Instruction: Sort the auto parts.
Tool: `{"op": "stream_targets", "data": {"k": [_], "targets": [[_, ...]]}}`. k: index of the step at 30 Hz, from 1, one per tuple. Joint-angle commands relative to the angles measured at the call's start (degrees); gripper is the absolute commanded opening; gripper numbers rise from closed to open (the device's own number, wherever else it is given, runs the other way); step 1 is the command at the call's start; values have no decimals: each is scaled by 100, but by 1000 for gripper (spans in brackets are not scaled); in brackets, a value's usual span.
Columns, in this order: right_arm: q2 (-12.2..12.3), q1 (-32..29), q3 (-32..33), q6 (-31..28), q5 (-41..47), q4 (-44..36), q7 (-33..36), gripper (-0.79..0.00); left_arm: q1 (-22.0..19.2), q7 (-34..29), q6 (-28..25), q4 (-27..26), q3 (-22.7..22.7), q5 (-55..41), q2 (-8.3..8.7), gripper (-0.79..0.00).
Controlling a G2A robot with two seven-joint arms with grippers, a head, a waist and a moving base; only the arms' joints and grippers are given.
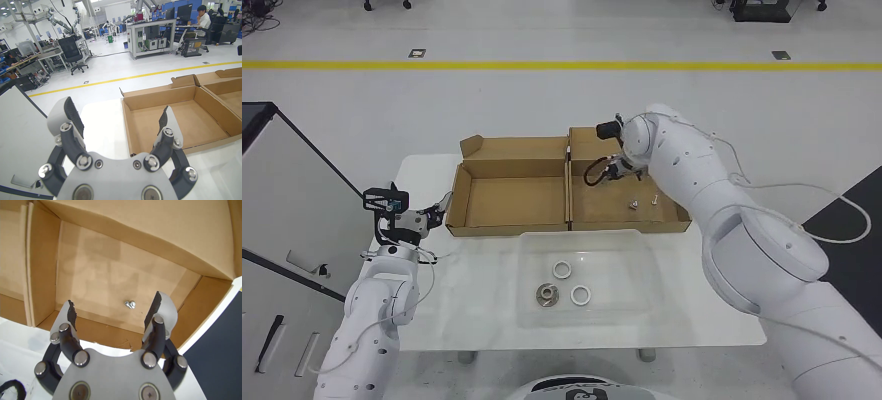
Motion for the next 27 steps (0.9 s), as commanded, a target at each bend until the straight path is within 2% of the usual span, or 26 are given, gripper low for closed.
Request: {"op": "stream_targets", "data": {"k": [1,7,13,17,21,24,27], "targets": [[78,24,111,-115,75,-125,-35,0,0,0,0,0,0,0,0,0],[457,-46,582,-569,339,-846,6,0,0,0,0,0,0,0,0,0],[1110,-532,1436,-800,546,-2197,476,0,0,0,0,0,0,0,0,0],[1678,-1284,2457,-791,692,-3557,1024,0,0,0,0,0,0,0,0,0],[2179,-2351,3731,-667,921,-5059,1667,0,0,0,0,0,0,0,0,0],[2430,-3088,4598,-625,1202,-5893,2066,0,0,0,0,0,0,0,0,0],[2587,-3621,5262,-691,1642,-6388,2401,0,0,0,0,0,0,0,0,0]]}}
